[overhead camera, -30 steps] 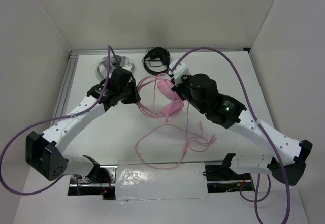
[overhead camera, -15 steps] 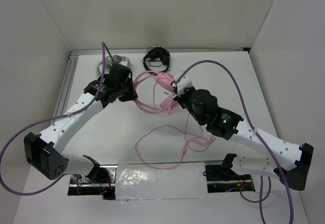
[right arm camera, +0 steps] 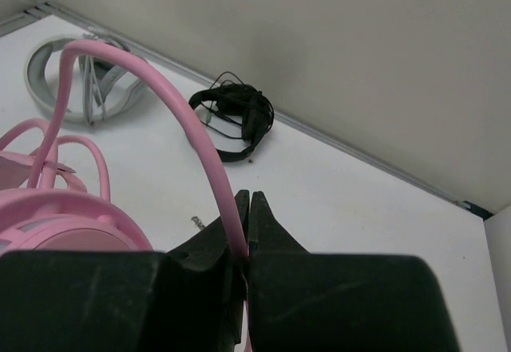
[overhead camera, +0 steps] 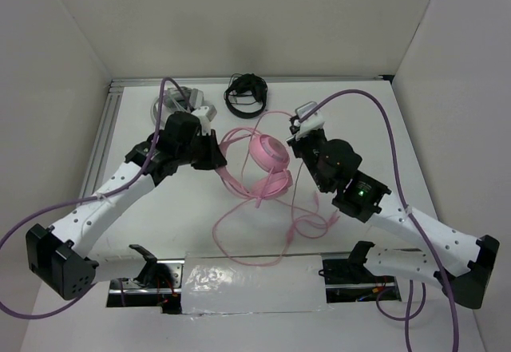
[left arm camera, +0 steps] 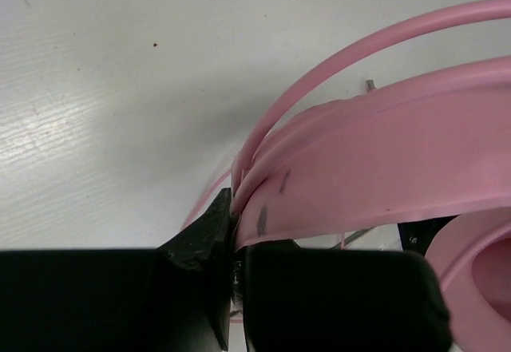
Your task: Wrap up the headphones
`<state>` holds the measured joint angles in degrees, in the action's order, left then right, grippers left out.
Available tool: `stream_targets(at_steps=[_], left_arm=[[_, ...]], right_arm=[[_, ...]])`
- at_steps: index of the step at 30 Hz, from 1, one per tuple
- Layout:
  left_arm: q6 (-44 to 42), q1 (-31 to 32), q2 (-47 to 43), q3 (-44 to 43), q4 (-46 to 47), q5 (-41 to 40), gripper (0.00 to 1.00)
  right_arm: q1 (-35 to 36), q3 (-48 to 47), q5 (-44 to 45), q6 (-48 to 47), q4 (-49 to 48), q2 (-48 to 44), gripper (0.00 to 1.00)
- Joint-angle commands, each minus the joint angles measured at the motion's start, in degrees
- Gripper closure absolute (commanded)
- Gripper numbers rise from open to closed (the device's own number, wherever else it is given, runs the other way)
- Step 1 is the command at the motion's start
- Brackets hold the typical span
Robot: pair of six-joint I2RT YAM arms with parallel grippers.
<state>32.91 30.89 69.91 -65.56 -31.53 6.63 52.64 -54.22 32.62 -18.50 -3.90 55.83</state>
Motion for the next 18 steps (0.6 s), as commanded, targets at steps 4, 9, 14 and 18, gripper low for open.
stream_targets(at_steps=[4,9,14,18], left_arm=[[-4.2,2.1,-5.2,4.8,10.8,5.4,1.00],[-8.5,5.0,-8.5,8.3,14.1,6.5,1.00],[-10.0,9.3,-10.0,7.5,13.2,1.4,1.00],[-10.8,11.1,-13.6,6.5,12.8,0.9,1.00]], right_arm=[[-3.2,-5.4,-4.3,0.9,-1.3,-2.1,1.00],[-6.5,-9.1,-9.5,2.6,3.4,1.9,1.00],[-10.3,-8.4,-13.4,7.1,4.8,5.2,1.00],[-18.5,-5.3,-21.5,14.5,4.2,7.2,1.00]])
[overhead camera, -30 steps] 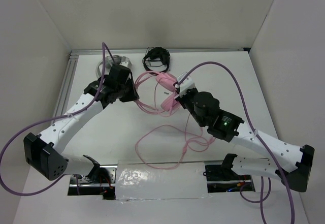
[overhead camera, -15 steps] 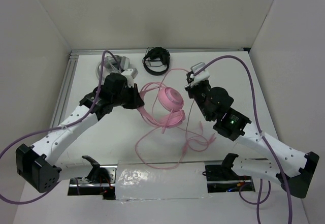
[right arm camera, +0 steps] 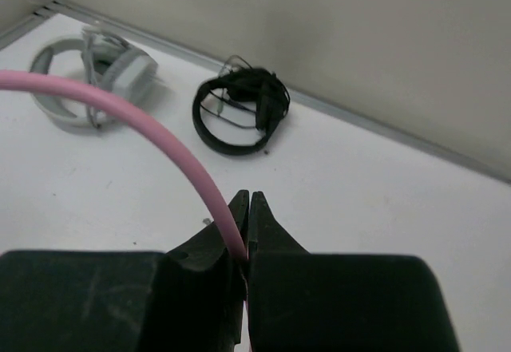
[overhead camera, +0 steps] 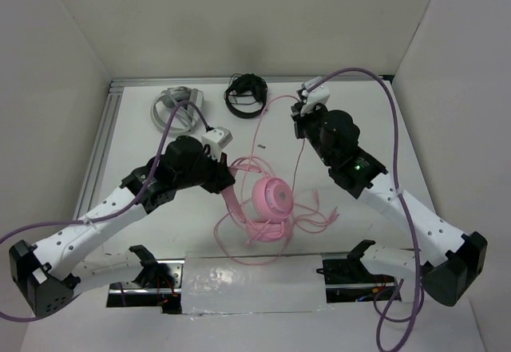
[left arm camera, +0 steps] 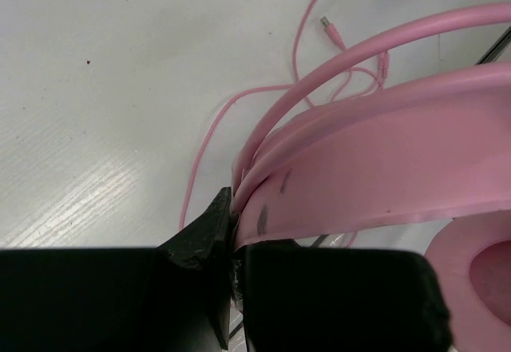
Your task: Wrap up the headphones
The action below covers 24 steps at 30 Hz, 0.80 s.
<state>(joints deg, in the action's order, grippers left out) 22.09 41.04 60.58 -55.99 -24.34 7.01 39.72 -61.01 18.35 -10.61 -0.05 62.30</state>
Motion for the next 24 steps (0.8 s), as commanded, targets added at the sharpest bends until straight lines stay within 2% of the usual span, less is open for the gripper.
stream_targets(at_steps=[1,5,9,12,18,19,23,24], left_arm=[[0.6,1.1,-4.8,-3.2,5.5,0.5,1.00],[1.8,1.4,-7.6,-4.9,3.1,-1.8,1.00],[2.4,1.5,-9.2,-5.6,1.7,-4.5,1.00],[3.8,1.4,-9.8,-6.4,0.7,-5.4,1.00],[5.7,1.4,-9.3,-10.3,1.6,-6.7,1.00],[5.9,1.4,-8.8,-11.2,1.6,-8.9,1.00],[6.7,1.4,-5.9,-18.5,2.0,-10.9,1.00],[7.1,1.4,-5.4,-19.9,2.3,-11.9,1.00]], right_arm=[[-7.3,2.2,-9.3,8.7,0.3,1.0,1.00],[-11.9,6.3,-12.0,13.2,-3.5,1.6,1.00],[-18.3,8.4,-14.8,17.6,-3.9,2.1,1.00],[-20.4,9.7,-18.1,19.5,-4.2,2.3,1.00],[-19.8,11.5,-29.1,20.7,-5.6,6.2,1.00],[-18.9,12.1,-30.1,20.9,-6.5,6.6,1.00],[-15.7,14.4,-36.2,20.6,-11.0,8.0,0.93],[-14.9,14.3,-36.4,20.1,-11.1,8.8,0.89]])
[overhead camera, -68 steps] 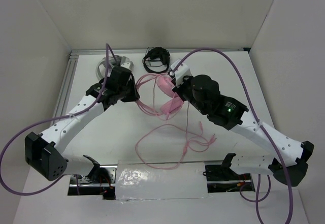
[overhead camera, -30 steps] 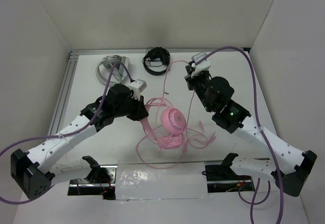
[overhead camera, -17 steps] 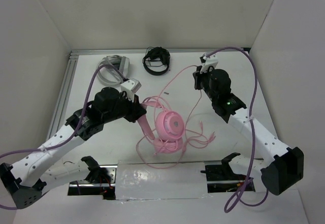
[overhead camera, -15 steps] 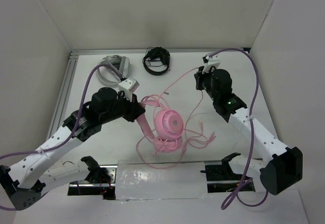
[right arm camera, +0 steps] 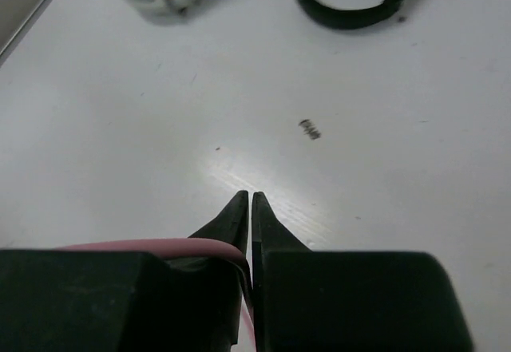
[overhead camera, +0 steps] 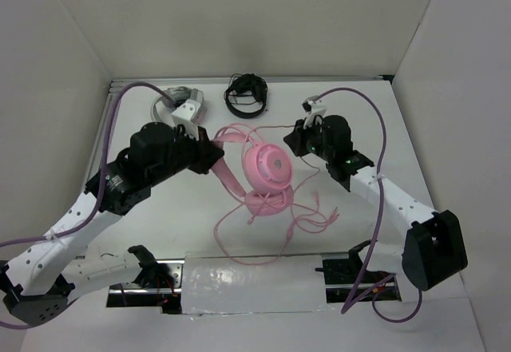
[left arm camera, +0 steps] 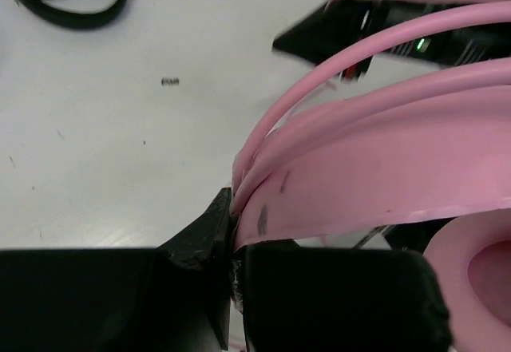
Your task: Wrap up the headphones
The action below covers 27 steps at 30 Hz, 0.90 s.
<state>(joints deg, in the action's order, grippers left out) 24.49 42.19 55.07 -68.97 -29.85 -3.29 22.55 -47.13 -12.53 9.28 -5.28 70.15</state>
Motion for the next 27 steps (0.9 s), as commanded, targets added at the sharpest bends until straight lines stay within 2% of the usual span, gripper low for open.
stream_targets(at_steps=[1,10,19,24,27], left_arm=[[4.8,0.2,1.2,-7.9,8.2,-1.9,1.00],[4.0,0.0,8.6,-23.6,8.1,-8.5,1.00],[-3.3,-0.1,16.6,-41.5,6.5,-15.9,1.00],[-9.5,-0.1,19.5,-43.4,13.4,-25.4,1.00],[-15.6,-0.1,21.7,-43.8,20.3,-31.5,1.00]], right_arm=[[3.2,0.4,-5.5,0.3,-6.1,1.5,0.88],[10.9,3.4,-11.3,2.0,-15.6,9.2,0.84],[17.2,3.7,-14.7,4.1,-24.2,19.1,0.82],[20.7,7.7,-16.9,4.3,-27.3,19.1,0.82],[22.3,10.8,-16.2,4.2,-28.3,18.4,0.90]])
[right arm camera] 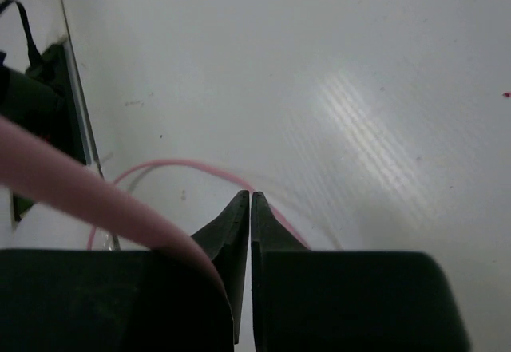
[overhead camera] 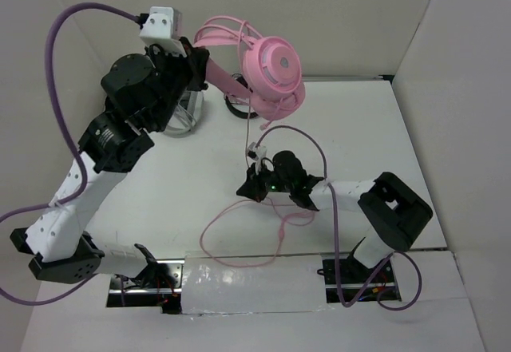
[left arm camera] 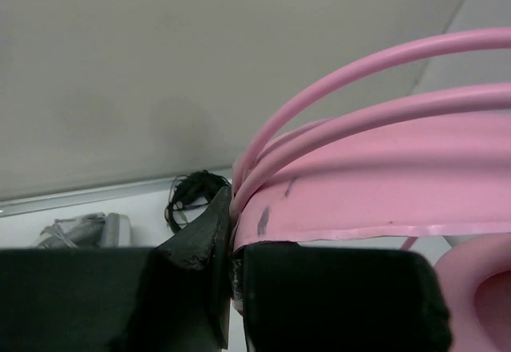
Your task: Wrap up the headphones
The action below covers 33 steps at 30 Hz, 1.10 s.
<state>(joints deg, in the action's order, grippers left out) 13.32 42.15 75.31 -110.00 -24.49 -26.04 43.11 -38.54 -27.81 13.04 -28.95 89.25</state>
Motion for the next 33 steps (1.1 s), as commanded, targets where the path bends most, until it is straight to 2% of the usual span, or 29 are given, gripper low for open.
stream_targets(at_steps=[1,3,5,6,7,8,10,11,12,15,17,21,25,28,31,33], left_arm=[[-7.8,-0.1,2.1,-2.9,16.7,-10.2,1.00],[-10.0,-2.1,4.1,-3.4,18.2,-11.1,1.00],[-4.6,-5.4,6.8,-5.4,12.1,-8.1,1.00],[0.4,-9.2,7.7,-7.5,5.8,-5.9,1.00],[2.4,-12.8,9.4,-8.2,3.8,-5.0,1.00],[3.5,-12.9,10.4,-8.0,3.0,-4.4,1.00],[8.5,-18.3,12.5,-8.7,-1.8,-0.7,1.00],[10.3,-19.9,15.3,-10.0,-4.0,0.9,1.00],[14.0,-22.4,16.8,-10.5,-8.2,2.2,1.00],[19.9,-25.4,22.2,-10.8,-14.8,2.8,1.00],[22.5,-27.1,25.6,-10.3,-17.9,5.6,1.00],[28.0,-26.9,29.1,-7.3,-22.2,4.5,1.00],[30.0,-25.5,28.7,1.7,-22.5,2.3,1.00],[24.7,-22.8,27.0,7.6,-20.2,5.1,1.00],[23.1,-19.7,24.8,14.3,-16.7,3.6,1.00],[23.8,-18.5,24.4,15.9,-17.7,3.1,1.00]], right_arm=[[2.4,3.7,-0.7,0.5,-4.4,-1.3,0.97],[3.1,6.6,1.0,1.3,-4.3,-3.5,1.00],[4.5,9.1,5.9,3.5,-4.4,-6.0,1.00],[5.2,11.2,7.8,5.1,-3.7,-9.1,1.00],[7.1,13.0,12.9,5.9,-2.4,-12.9,1.00],[8.1,13.0,16.2,6.6,-0.9,-13.0,1.00],[11.9,13.4,22.9,8.1,6.9,-18.9,1.00],[13.4,12.8,30.4,8.6,9.8,-20.9,1.00],[14.8,12.3,33.4,9.6,15.7,-24.4,1.00],[19.6,8.4,44.3,12.1,27.7,-29.5,1.00],[21.8,4.8,48.3,13.4,33.0,-30.6,1.00],[25.4,-1.3,57.2,14.3,42.9,-30.4,1.00],[28.0,-9.6,79.5,19.7,55.6,-28.0,1.00],[28.0,-17.6,91.2,21.1,61.7,-24.8,1.00],[27.2,-22.0,96.2,13.7,59.9,-23.4,1.00],[25.6,-24.1,92.6,6.2,55.9,-23.5,1.00]])
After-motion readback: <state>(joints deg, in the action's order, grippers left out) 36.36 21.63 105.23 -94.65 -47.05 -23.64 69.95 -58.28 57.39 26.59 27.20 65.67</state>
